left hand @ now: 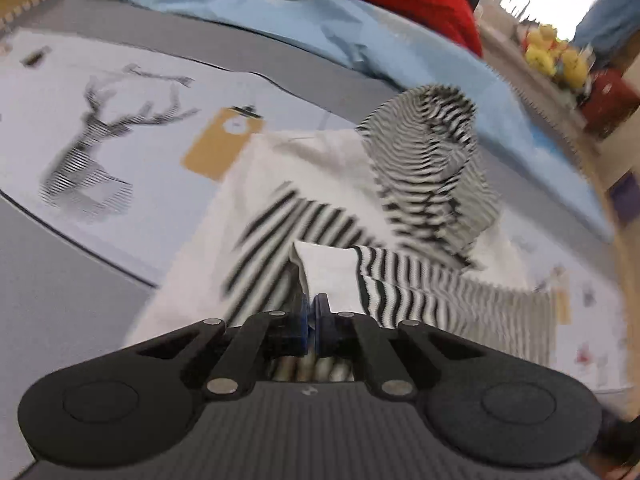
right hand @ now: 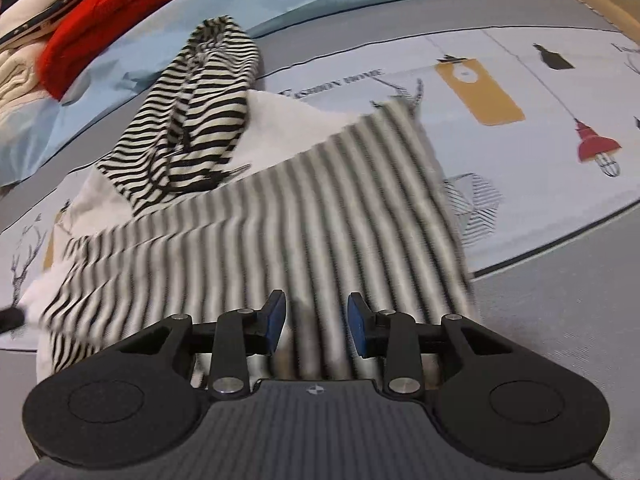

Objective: Fold small clothes

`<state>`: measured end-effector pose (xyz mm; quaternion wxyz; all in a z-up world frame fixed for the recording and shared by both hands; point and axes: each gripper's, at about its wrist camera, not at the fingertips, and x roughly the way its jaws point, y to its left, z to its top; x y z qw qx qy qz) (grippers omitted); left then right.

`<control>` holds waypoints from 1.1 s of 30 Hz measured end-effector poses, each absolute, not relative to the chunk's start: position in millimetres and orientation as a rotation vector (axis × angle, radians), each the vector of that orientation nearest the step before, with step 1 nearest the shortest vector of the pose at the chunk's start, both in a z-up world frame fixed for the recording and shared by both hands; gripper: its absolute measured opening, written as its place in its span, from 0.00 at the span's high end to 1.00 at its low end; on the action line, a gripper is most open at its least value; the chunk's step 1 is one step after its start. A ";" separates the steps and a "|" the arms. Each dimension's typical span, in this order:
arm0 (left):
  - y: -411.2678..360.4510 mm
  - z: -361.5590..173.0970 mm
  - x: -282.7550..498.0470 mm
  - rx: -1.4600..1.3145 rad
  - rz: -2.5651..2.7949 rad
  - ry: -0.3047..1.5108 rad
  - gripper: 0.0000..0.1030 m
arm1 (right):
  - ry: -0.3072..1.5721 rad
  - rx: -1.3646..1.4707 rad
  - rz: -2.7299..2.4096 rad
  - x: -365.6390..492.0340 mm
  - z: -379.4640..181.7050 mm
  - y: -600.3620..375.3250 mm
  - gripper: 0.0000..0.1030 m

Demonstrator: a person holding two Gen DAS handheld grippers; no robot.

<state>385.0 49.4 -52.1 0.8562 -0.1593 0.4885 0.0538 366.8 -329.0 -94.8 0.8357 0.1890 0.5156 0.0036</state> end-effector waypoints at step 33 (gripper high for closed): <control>58.6 -97.2 401.9 -0.343 0.102 1.156 0.71 | 1.073 0.459 -0.138 358.3 -95.0 -354.8 0.66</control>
